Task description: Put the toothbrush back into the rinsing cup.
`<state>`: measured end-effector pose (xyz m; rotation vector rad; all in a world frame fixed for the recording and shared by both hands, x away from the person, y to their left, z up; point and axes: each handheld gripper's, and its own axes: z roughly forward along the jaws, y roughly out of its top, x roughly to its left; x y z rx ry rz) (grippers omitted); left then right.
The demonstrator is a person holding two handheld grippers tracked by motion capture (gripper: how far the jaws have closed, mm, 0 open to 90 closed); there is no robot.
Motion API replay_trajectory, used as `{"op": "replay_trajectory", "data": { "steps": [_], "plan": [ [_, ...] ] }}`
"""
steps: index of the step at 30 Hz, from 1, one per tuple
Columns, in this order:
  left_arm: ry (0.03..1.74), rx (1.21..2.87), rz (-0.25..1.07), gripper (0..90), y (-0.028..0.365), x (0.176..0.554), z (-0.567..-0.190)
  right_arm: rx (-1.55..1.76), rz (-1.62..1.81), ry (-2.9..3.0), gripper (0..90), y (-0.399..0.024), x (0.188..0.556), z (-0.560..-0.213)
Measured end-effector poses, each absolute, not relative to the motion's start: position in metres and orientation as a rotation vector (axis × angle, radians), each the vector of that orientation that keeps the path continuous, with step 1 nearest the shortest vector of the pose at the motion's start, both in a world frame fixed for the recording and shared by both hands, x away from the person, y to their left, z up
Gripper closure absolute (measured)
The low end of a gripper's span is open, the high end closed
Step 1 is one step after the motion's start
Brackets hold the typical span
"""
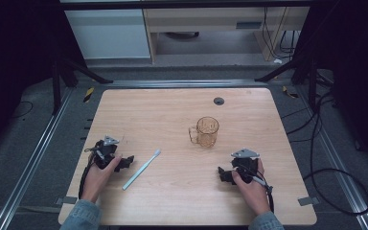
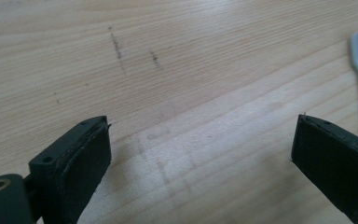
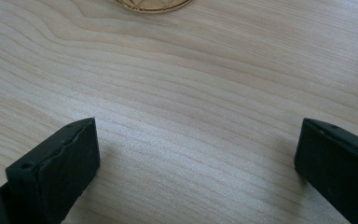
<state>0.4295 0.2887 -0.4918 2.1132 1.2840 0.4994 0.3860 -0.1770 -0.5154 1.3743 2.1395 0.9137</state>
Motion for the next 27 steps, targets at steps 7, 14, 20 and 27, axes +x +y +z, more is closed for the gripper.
{"op": "replay_trajectory", "data": {
  "steps": [7,14,20,27],
  "plan": [
    [1.231,2.263,0.415,8.1,0.270,0.427,-0.457,1.373,0.915,2.140,0.4,-0.177,0.386,-0.515],
    [1.227,2.352,0.367,11.0,0.256,0.430,-0.437,1.381,0.919,2.140,0.4,-0.177,0.387,-0.515],
    [1.184,2.439,0.370,19.0,0.238,0.429,-0.416,1.386,0.915,2.133,0.4,-0.176,0.387,-0.515],
    [1.131,2.515,0.310,23.2,0.214,0.427,-0.407,1.387,0.915,2.134,0.4,-0.176,0.387,-0.515]
  ]
}}
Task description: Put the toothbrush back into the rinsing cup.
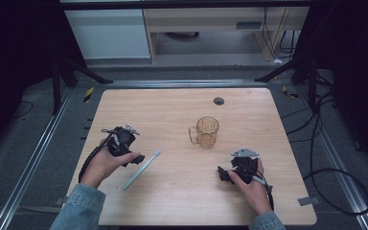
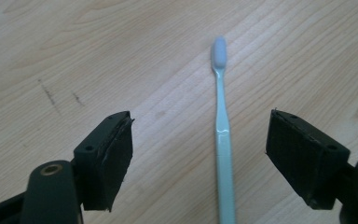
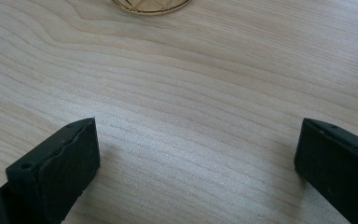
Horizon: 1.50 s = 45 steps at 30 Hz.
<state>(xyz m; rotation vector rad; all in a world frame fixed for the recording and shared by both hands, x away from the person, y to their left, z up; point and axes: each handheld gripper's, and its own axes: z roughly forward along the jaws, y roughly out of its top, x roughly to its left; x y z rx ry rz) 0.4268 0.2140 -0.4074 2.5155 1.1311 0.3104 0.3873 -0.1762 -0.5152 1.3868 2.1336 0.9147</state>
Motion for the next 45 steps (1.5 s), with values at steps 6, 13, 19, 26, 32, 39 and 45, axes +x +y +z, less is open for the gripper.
{"op": "replay_trajectory", "data": {
  "steps": [6,13,19,26,32,39,45],
  "plan": [
    [1.096,2.594,0.345,27.8,0.196,0.421,-0.406,1.392,0.913,2.129,0.4,-0.176,0.387,-0.515],
    [1.042,2.618,0.381,35.2,0.173,0.414,-0.407,1.395,0.914,2.128,0.4,-0.175,0.388,-0.515],
    [1.061,2.669,0.337,39.8,0.170,0.420,-0.408,1.395,0.915,2.128,0.4,-0.175,0.388,-0.515],
    [1.053,2.751,0.249,45.8,0.165,0.427,-0.412,1.394,0.915,2.129,0.4,-0.175,0.388,-0.515],
    [1.057,2.809,0.192,50.0,0.162,0.433,-0.424,1.391,0.917,2.131,0.4,-0.175,0.388,-0.515],
    [1.075,2.855,0.152,53.0,0.164,0.441,-0.435,1.391,0.917,2.132,0.4,-0.175,0.388,-0.515],
    [1.121,2.871,0.101,52.7,0.171,0.452,-0.446,1.386,0.917,2.135,0.4,-0.176,0.388,-0.515]
  ]
}}
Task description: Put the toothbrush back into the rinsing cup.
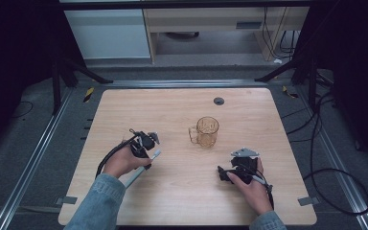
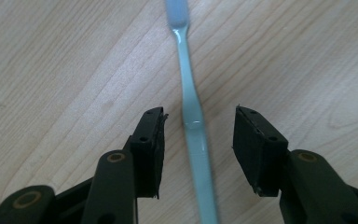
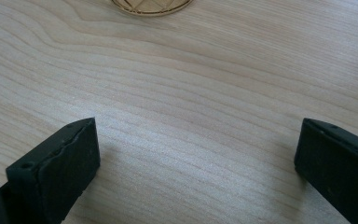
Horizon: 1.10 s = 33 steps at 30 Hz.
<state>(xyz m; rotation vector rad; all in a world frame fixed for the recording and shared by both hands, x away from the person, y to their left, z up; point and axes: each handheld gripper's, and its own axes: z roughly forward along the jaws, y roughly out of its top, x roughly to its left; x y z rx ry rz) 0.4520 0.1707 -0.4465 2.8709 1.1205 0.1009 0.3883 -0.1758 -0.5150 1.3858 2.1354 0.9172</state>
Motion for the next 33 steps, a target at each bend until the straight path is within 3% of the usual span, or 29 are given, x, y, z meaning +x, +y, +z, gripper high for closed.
{"op": "replay_trajectory", "data": {
  "steps": [33],
  "plan": [
    [1.165,2.877,0.043,68.5,0.170,0.462,-0.459,1.379,0.920,2.142,0.4,-0.176,0.388,-0.515]
  ]
}}
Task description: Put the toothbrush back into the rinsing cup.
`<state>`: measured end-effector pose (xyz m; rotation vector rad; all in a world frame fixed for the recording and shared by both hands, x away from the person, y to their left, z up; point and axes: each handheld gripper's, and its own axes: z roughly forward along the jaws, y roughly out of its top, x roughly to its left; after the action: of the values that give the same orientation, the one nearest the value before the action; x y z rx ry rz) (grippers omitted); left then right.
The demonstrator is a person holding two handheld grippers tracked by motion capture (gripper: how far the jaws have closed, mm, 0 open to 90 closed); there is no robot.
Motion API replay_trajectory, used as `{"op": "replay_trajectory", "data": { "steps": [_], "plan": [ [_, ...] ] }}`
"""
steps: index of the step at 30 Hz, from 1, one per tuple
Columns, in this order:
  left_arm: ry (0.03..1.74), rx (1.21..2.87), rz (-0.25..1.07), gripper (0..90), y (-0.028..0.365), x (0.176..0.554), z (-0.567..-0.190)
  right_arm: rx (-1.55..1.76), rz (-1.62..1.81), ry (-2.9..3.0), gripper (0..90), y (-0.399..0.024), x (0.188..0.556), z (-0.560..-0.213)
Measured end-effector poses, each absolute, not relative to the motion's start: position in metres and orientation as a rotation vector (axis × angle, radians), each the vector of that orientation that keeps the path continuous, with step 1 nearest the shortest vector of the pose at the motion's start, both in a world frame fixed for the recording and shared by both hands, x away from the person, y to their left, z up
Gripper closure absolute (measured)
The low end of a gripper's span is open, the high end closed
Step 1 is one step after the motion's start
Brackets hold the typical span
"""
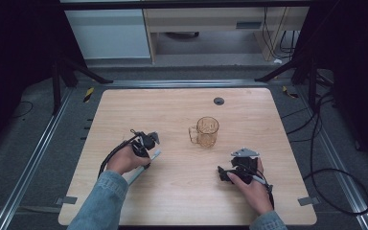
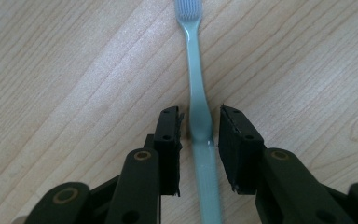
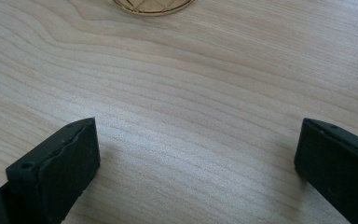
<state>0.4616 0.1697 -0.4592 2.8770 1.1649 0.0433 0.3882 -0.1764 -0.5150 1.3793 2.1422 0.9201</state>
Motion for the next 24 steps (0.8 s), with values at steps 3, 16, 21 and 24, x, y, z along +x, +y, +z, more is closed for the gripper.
{"op": "replay_trajectory", "data": {
  "steps": [3,16,21,24],
  "plan": [
    [1.164,2.881,0.039,68.8,0.1692,0.4622,-0.4600,1.381,0.921,2.142,0.4,-0.1764,0.3882,-0.5150],
    [1.164,2.884,0.035,71.0,0.1688,0.4640,-0.4608,1.379,0.922,2.143,0.4,-0.1765,0.3881,-0.5150],
    [1.160,2.880,0.026,72.3,0.1693,0.4644,-0.4605,1.377,0.920,2.143,0.4,-0.1766,0.3882,-0.5150],
    [1.161,2.878,0.024,73.9,0.1689,0.4645,-0.4605,1.375,0.919,2.143,0.4,-0.1767,0.3882,-0.5151]
  ]
}}
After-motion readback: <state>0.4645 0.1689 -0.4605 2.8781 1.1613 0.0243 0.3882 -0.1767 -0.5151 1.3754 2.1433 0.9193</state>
